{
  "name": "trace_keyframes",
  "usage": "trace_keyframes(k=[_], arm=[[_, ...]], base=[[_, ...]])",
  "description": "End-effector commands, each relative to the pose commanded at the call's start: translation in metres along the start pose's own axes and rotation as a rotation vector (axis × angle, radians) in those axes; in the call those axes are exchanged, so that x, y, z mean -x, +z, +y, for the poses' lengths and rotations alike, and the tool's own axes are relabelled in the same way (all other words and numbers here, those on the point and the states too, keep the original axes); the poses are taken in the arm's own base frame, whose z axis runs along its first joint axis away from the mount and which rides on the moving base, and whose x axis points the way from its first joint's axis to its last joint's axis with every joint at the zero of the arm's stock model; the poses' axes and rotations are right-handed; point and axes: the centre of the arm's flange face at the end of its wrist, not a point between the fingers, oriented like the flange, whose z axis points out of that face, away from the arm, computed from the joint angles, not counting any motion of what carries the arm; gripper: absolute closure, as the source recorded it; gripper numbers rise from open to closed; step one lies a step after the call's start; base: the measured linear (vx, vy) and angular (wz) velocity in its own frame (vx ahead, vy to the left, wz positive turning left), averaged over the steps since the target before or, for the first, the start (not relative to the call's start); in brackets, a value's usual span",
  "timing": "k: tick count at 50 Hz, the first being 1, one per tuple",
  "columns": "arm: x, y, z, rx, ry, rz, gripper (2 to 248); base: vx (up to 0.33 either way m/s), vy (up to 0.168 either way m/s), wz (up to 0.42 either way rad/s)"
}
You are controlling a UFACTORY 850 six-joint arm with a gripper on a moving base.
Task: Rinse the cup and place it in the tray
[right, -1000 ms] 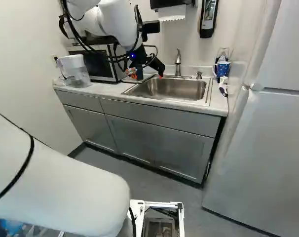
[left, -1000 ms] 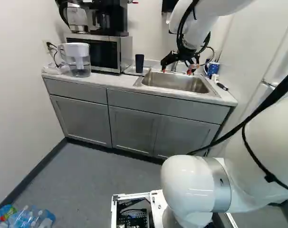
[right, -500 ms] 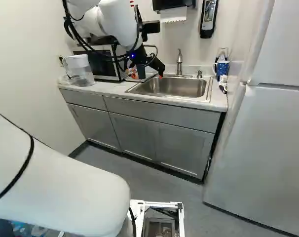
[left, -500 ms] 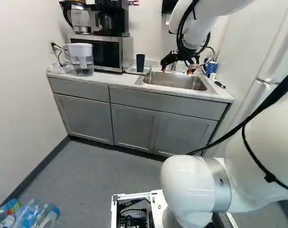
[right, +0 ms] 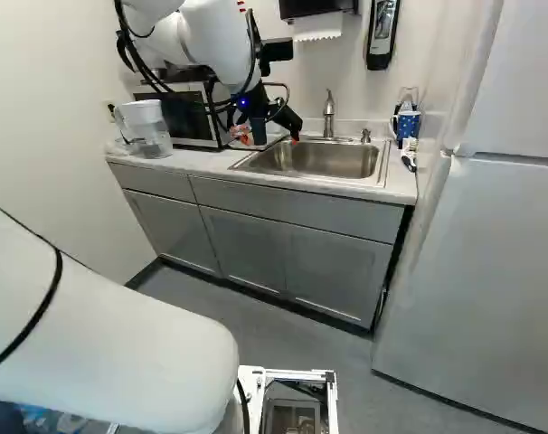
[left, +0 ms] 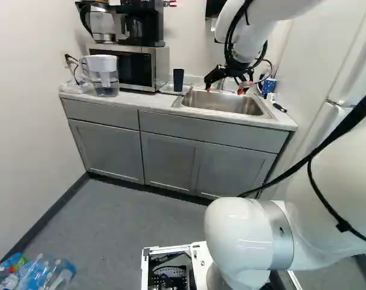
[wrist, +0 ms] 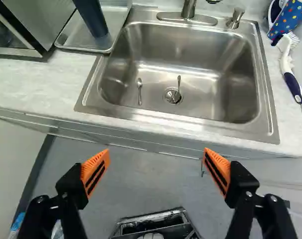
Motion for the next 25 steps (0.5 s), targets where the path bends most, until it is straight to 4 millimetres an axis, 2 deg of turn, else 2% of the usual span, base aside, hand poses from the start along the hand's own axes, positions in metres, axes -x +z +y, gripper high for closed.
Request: trace_keyframes(k=[25], arm=[[0.010, 0.013, -0.003, -0.005, -0.006, 0.026, 3]], base=[[0.000, 0.000, 0.000]])
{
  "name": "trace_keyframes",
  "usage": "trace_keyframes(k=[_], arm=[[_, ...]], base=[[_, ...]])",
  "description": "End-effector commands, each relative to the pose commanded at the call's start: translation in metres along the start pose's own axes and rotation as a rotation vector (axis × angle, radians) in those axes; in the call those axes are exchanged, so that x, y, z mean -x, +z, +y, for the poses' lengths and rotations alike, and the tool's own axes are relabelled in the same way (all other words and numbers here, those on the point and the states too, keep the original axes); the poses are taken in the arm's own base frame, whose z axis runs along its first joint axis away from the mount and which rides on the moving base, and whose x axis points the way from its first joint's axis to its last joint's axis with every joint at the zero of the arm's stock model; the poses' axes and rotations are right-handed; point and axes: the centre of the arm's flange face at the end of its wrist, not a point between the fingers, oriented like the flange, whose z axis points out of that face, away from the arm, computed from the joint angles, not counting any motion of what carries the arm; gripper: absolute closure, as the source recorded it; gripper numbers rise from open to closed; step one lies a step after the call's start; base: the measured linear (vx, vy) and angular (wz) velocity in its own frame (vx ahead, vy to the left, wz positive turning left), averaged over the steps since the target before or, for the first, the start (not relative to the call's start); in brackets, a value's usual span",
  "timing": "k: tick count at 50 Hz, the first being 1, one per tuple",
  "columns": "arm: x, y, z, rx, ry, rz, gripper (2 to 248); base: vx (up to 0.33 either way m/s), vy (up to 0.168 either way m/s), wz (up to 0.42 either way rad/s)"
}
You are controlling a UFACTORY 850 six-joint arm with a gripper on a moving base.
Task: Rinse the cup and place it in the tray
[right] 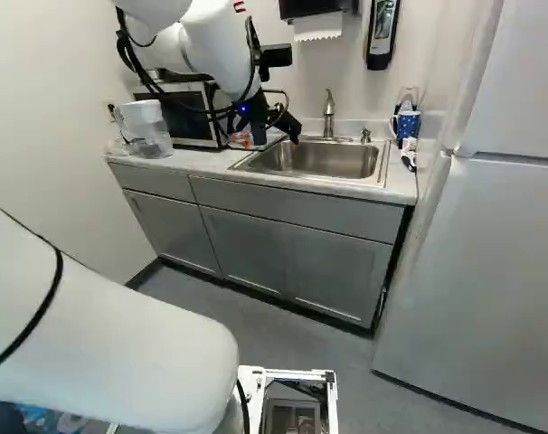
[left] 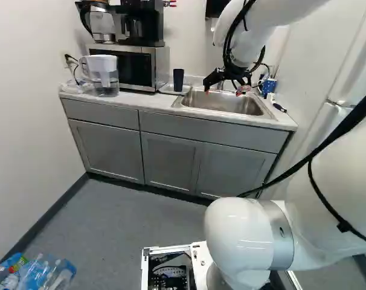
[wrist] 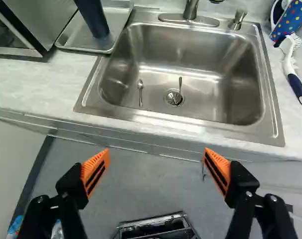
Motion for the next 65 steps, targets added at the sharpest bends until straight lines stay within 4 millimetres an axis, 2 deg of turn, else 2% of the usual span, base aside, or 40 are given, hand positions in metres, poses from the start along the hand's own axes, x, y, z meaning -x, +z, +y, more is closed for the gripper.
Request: trace_keyframes(k=[34, 65], arm=[[0.034, 0.036, -0.010, -0.017, -0.016, 0.079, 3], [0.093, 0.079, -0.025, -0.044, -0.038, 0.196, 3]], base=[[0.000, 0.000, 0.000], [0.000, 0.000, 0.000]])
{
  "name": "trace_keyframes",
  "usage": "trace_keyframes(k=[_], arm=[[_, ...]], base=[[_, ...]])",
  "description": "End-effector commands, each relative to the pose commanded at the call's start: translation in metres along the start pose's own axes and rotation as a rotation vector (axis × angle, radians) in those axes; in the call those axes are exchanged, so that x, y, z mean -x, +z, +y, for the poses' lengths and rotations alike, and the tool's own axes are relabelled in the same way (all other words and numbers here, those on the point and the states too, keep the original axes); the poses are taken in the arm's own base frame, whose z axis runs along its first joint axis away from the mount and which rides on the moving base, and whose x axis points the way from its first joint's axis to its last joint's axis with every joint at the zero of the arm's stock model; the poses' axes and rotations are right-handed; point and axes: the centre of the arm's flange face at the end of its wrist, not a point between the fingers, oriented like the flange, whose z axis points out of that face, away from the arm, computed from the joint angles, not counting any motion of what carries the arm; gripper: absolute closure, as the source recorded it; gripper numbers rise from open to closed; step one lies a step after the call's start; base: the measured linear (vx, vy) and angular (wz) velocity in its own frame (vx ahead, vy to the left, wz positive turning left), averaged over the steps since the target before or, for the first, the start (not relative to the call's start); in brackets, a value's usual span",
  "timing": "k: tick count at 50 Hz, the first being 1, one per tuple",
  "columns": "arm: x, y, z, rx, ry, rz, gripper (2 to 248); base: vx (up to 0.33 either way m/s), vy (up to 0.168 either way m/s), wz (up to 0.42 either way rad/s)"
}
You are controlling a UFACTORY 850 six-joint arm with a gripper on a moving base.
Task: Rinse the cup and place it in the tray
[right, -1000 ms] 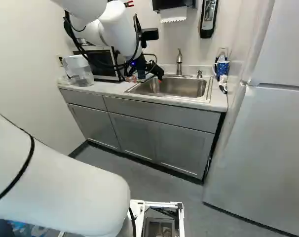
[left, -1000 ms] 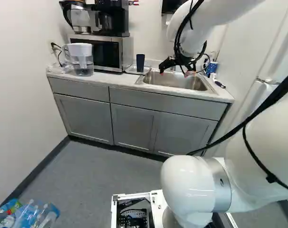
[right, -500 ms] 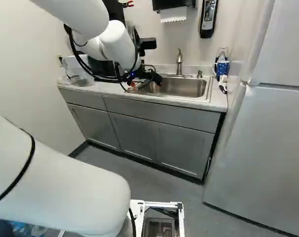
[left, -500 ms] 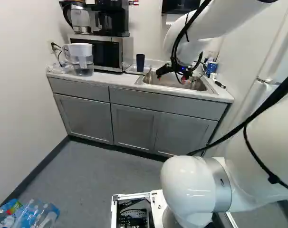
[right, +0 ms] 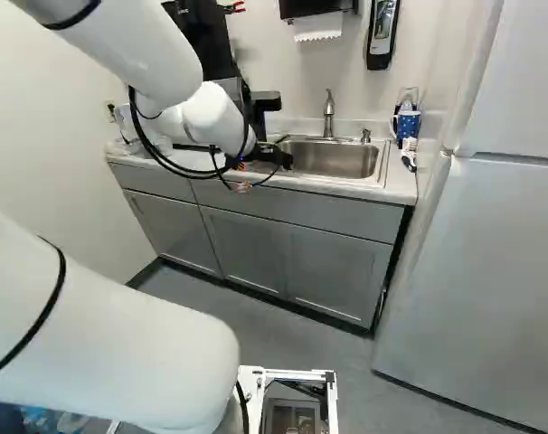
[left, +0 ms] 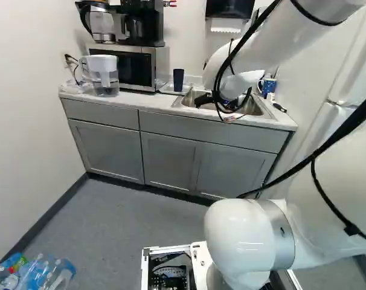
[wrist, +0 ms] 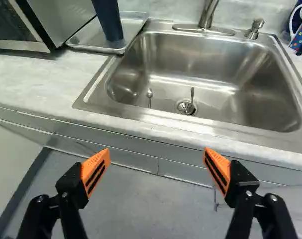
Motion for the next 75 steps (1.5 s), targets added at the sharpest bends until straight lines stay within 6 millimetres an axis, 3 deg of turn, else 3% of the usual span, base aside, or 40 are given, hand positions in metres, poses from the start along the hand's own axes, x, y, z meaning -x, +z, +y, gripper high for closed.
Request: trace_keyframes(k=[40, 75], arm=[[0.106, 0.017, -0.019, -0.046, -0.026, 0.176, 3], [0.168, 0.011, -0.027, -0.075, -0.037, 0.276, 3]], base=[[0.000, 0.000, 0.000], [0.000, 0.000, 0.000]])
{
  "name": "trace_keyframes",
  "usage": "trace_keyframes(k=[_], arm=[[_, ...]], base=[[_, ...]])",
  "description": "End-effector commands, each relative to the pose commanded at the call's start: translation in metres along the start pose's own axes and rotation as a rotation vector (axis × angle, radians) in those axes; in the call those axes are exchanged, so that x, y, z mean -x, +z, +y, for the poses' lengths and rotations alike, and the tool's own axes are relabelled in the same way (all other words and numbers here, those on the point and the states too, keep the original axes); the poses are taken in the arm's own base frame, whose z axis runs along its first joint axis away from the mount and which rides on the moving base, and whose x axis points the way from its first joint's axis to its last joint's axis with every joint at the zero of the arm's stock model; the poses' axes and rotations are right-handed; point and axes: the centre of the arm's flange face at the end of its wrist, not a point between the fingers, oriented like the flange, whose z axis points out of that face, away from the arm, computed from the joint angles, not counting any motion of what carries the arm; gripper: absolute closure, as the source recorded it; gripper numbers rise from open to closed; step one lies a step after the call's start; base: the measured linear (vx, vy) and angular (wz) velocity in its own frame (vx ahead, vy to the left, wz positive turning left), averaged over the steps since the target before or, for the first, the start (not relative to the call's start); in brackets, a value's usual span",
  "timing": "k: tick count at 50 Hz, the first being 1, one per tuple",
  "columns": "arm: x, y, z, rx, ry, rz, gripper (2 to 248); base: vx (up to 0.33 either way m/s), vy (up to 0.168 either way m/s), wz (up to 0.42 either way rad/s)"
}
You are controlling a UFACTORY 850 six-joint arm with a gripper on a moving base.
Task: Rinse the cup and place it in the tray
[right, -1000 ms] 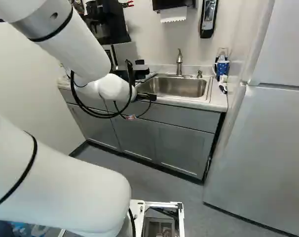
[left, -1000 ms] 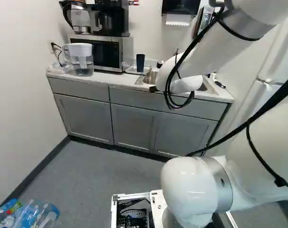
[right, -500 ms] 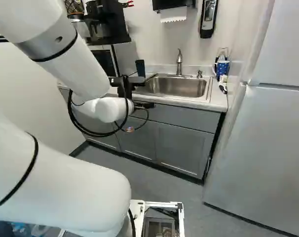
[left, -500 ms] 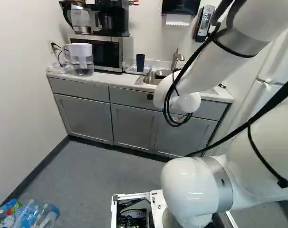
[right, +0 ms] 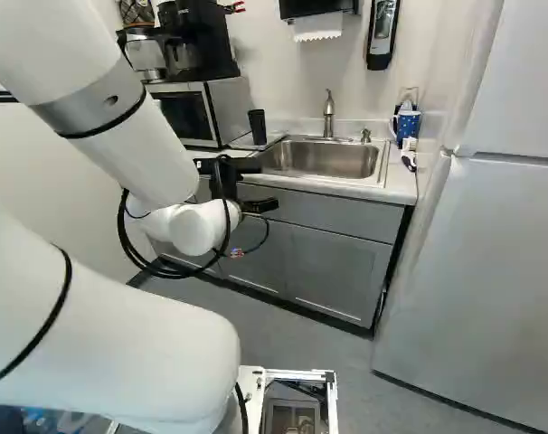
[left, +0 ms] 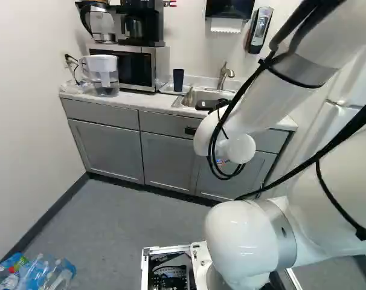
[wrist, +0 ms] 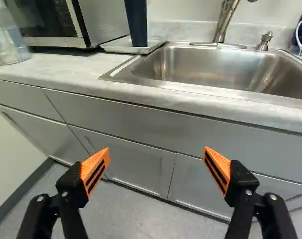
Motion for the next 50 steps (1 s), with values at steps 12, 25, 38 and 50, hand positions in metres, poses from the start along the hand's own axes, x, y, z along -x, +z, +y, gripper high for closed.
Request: trace_keyframes(k=[12, 25, 38, 50], arm=[[0.012, -0.007, -0.002, -0.006, -0.002, 0.022, 3], [0.021, -0.012, -0.003, -0.011, -0.004, 0.039, 3], [0.026, -0.015, -0.004, -0.014, -0.004, 0.048, 3], [0.027, -0.015, -0.004, -0.015, -0.004, 0.050, 3]], base=[[0.000, 0.000, 0.000], [0.000, 0.000, 0.000], [0.000, 0.000, 0.000], [0.000, 0.000, 0.000]])
